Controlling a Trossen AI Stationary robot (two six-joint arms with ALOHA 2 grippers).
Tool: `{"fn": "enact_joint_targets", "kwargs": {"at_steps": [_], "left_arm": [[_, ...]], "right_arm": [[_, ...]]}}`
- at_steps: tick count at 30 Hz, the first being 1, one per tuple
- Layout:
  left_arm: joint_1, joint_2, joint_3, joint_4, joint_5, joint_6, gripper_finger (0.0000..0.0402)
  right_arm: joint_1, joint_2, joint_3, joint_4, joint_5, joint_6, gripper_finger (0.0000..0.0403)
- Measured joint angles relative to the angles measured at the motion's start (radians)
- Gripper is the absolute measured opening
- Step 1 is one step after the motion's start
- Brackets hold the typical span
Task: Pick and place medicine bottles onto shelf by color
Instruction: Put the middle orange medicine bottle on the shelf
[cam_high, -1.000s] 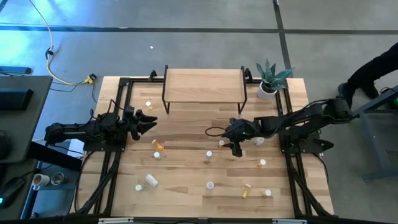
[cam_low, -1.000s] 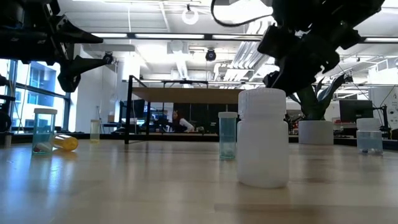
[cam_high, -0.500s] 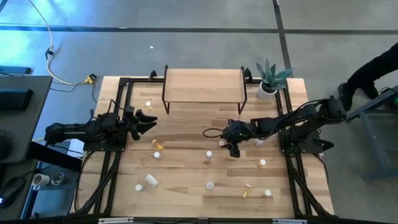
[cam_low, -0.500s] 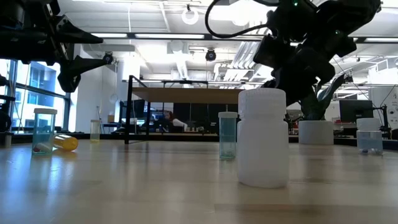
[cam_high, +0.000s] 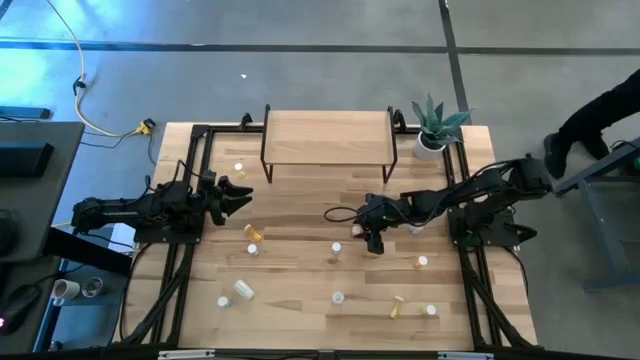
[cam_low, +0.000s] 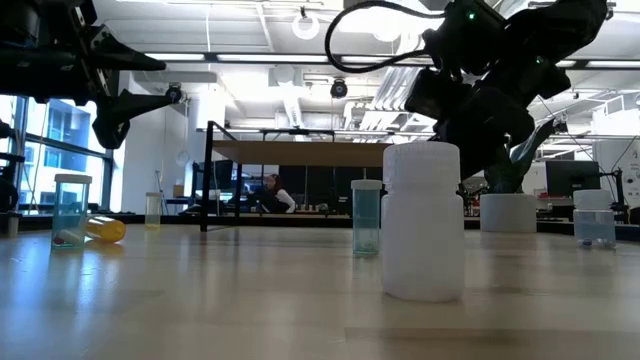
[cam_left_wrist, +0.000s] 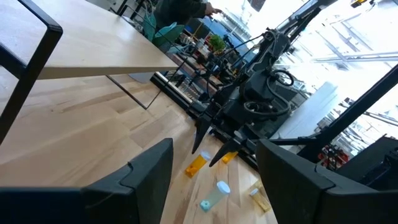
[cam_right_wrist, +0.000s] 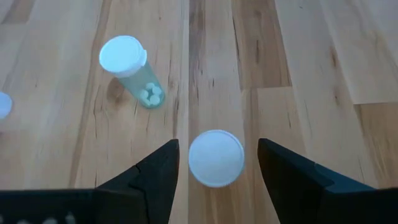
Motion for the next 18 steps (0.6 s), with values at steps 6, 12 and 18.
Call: {"fn": "enact_joint_targets", "kwargs": {"at_steps": [6, 12, 18], "left_arm": [[0.0, 0.0, 0.0, -0.001, 0.0, 0.0, 0.022], [0.0, 0.0, 0.0, 0.0, 0.0, 0.001, 0.022], [0.0, 0.0, 0.0, -0.001, 0.0, 0.036, 0.022]], "right_arm": [[0.0, 0.0, 0.0, 0.0, 0.0, 0.001, 0.0195], [0.0, -0.001, 0.0, 0.0, 0.0, 0.001, 0.0146], [0.0, -0.002, 0.0, 0.001, 0.0, 0.0, 0.0114]]}}
